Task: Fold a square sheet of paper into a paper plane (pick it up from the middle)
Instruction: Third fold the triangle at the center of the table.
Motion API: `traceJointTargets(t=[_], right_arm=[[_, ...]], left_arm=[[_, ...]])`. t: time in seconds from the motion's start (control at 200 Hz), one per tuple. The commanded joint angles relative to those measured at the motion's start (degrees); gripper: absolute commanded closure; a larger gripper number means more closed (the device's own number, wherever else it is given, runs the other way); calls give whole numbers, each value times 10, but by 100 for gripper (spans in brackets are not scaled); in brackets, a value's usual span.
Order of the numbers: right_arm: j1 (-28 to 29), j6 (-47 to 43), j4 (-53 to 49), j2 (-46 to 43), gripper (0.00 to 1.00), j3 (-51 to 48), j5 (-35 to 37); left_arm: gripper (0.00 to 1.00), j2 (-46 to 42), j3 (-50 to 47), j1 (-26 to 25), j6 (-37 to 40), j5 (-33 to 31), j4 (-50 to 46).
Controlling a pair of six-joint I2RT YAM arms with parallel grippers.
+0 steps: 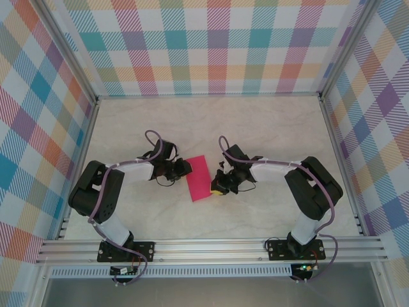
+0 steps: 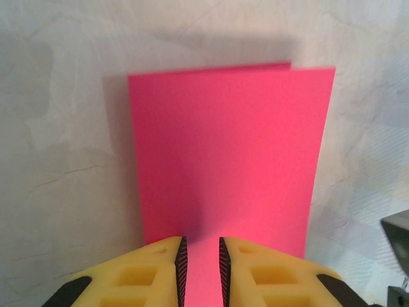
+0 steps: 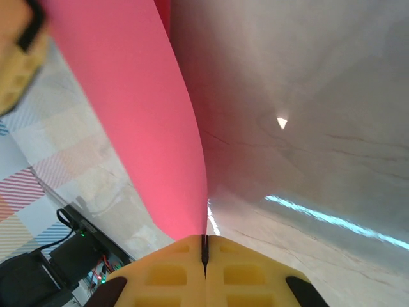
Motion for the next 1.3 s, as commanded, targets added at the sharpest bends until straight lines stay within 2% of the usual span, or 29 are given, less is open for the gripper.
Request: traceJointTargets(t=[0.0,0.235,0.475,0.94,1.295], right_arm=[[3,-24,-53,2,99,21,0],[3,-18,-43,1,98,23,-4],[13,-5,-28,12,98,54,-3],[37,5,-9,88,95,139,10],[40,19,9,118,95,150,25]], left_arm=[[77,-8,13,2,5,-31,-11],[85,37,18,2,4,-33,-7],[88,60,21,1,13,-44,-36],[89,58,12,0,18,-40,-38],[89,53,8,0,17,-38,-37]])
